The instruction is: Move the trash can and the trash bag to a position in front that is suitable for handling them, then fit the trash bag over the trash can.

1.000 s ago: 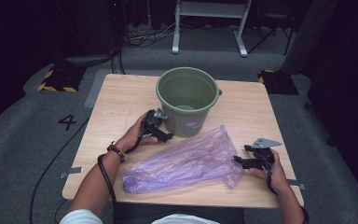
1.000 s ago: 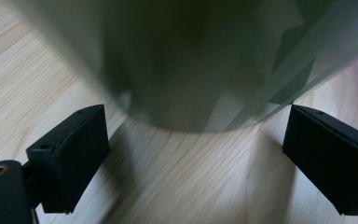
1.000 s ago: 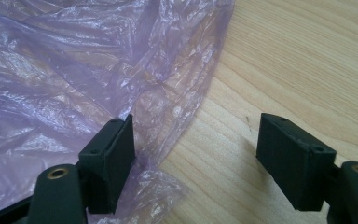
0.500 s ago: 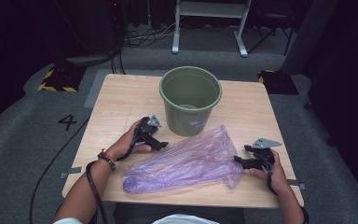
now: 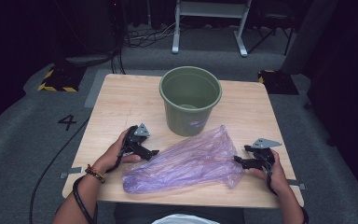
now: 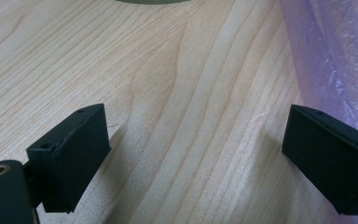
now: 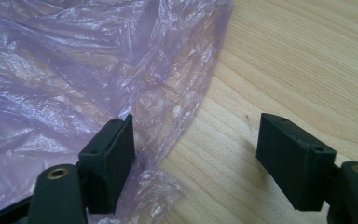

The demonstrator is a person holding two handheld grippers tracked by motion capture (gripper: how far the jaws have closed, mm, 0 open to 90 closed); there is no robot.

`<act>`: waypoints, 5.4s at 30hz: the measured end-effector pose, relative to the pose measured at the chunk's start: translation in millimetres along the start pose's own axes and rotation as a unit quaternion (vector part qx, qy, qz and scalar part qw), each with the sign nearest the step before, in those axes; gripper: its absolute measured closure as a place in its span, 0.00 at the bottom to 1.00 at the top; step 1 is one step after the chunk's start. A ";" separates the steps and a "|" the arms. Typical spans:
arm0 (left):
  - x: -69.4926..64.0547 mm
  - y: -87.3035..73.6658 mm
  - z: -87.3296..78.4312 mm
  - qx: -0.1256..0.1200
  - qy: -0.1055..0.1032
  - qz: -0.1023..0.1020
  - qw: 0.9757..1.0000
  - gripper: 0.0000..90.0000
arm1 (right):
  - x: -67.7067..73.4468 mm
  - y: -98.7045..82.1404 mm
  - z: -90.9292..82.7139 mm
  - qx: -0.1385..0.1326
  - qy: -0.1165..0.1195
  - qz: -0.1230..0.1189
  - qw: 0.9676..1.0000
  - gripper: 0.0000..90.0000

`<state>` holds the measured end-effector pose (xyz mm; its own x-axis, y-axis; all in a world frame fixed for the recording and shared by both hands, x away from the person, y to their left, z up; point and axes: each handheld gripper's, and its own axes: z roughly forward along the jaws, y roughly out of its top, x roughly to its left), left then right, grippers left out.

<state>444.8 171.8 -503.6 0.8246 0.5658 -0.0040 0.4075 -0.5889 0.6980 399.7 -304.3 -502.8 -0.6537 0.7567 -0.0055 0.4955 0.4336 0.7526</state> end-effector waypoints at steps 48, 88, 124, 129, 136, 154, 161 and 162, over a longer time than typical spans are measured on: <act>2.6 -33.1 -31.6 0.000 0.030 -0.032 0.999 0.07 | 165.2 55.4 51.4 0.001 0.154 -0.225 0.962 0.45; 3.1 -32.2 -30.9 0.000 0.030 -0.031 0.999 0.07 | 67.4 31.5 22.7 0.014 0.054 -0.090 0.994 0.79; 2.4 -32.2 -30.6 -0.001 0.032 -0.034 0.999 0.07 | 68.7 62.1 57.1 0.026 0.095 -0.088 0.991 0.80; 2.3 -32.2 -30.6 -0.001 0.033 -0.035 0.999 0.07 | 65.5 60.6 57.0 0.019 0.087 -0.081 0.993 0.94; 2.2 -32.2 -30.6 -0.001 0.033 -0.035 0.999 0.07 | 59.4 57.6 47.6 -0.018 0.056 -0.075 0.995 1.00; 2.0 -32.2 -30.7 -0.001 0.033 -0.036 0.999 0.07 | 47.6 68.5 -15.9 -0.122 0.005 -0.063 0.990 1.00; 2.3 -31.7 -30.5 0.000 0.034 -0.035 0.999 0.07 | 44.5 78.1 -25.0 -0.137 -0.016 -0.068 0.988 1.00; 2.4 -31.7 -30.5 0.000 0.033 -0.034 0.999 0.07 | 43.2 79.4 -27.9 -0.142 -0.021 -0.067 0.987 1.00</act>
<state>421.9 209.4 -503.9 0.7667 0.6419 -0.0042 0.4621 -0.5473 0.6978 394.8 -250.9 -424.9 -0.6757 0.7239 -0.1392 0.2221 0.3800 0.8979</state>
